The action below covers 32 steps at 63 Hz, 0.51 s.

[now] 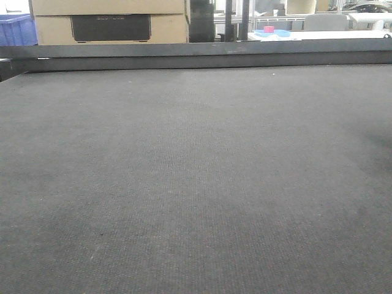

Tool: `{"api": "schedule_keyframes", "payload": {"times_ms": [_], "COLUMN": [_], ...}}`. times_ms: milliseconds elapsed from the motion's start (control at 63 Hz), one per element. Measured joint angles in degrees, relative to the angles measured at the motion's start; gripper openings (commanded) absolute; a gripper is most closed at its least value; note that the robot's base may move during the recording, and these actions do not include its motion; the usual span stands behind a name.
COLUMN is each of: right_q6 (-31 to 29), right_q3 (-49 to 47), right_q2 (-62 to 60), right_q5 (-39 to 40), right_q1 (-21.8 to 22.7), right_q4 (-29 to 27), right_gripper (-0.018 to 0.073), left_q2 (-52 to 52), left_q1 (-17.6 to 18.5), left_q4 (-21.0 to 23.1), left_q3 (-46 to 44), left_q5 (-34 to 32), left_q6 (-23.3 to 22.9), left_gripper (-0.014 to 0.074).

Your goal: Place valve from conveyor to right shelf box

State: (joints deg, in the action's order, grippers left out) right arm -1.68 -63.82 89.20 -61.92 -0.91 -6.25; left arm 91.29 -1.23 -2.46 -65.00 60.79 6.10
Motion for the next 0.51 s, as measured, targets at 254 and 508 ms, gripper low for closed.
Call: {"api": "schedule_keyframes", "payload": {"times_ms": [254, 508], "right_q6": [-0.1, -0.1], "right_q3": [0.1, 4.1], "right_q2": [-7.5, -17.8], "right_q5": [3.8, 13.7], "right_q1": [0.0, 0.0], "right_q4": [-0.7, -0.7], "right_gripper": [-0.0162, -0.0162], "left_q2": [-6.7, -24.2], "left_q1": [0.0, 0.0], "left_q4": [3.9, 6.4], "left_q3": [1.4, 12.2], "left_q5": [-3.2, -17.2], "left_q6": [0.0, 0.0], "left_gripper": [-0.0111, -0.0111]}}
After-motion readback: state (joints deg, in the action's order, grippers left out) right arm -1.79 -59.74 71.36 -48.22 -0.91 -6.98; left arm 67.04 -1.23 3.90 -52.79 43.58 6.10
